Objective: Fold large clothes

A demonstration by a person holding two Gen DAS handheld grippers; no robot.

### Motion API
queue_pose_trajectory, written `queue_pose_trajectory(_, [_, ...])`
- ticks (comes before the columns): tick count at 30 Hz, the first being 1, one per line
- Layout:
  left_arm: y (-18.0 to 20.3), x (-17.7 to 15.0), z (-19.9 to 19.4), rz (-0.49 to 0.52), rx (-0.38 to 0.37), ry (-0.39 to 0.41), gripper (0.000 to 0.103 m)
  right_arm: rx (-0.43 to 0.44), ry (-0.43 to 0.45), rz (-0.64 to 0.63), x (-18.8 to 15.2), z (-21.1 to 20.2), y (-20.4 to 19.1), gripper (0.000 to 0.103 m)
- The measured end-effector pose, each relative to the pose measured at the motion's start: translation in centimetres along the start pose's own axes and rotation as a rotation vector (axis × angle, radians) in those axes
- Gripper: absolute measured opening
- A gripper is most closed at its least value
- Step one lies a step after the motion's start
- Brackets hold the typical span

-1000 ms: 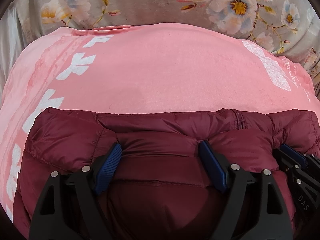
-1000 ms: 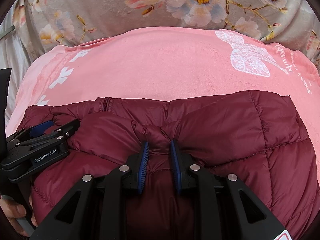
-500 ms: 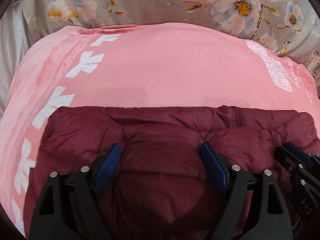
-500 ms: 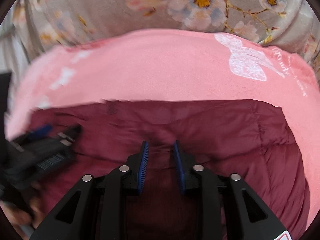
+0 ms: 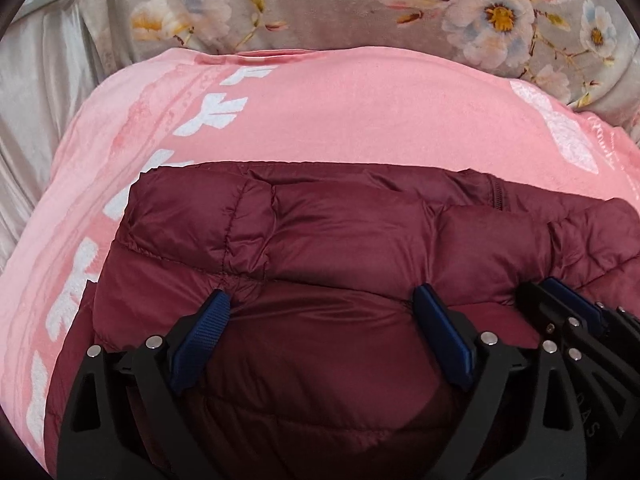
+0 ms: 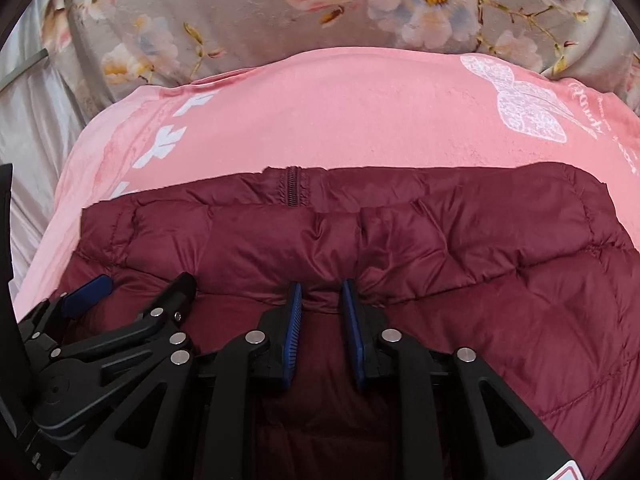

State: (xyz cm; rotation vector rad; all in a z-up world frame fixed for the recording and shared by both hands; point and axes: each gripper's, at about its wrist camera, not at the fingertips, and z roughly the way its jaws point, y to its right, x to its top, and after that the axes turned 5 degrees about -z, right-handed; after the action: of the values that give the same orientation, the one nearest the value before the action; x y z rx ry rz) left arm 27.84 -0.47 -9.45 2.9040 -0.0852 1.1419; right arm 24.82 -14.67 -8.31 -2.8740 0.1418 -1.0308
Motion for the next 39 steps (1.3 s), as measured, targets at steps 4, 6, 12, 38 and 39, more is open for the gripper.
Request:
queue_pose_trajectory(4, [-0.14, 0.05, 0.39, -0.009, -0.006, -0.009, 0.092, -0.001, -0.004, 0.003, -0.01, 0.26, -0.02, 0.020])
queue_pose_trajectory(6, [-0.08, 0.02, 0.43, -0.008, -0.001, -0.008, 0.092, -0.001, -0.004, 0.003, 0.00, 0.32, -0.04, 0.020])
queue_pose_trajectory(12, [0.11, -0.05, 0.53, -0.009, 0.012, -0.002, 0.092, 0.001, -0.006, 0.000, -0.03, 0.33, 0.21, 0.020])
queue_pose_trajectory(38, [0.14, 0.11, 0.50, -0.002, 0.067, 0.010, 0.093, -0.039, -0.012, -0.014, 0.16, 0.59, -0.06, 0.017])
queue_pose_trajectory(39, [0.19, 0.09, 0.52, -0.001, 0.069, 0.010, 0.093, -0.042, -0.012, -0.014, 0.11, 0.57, -0.28, 0.017])
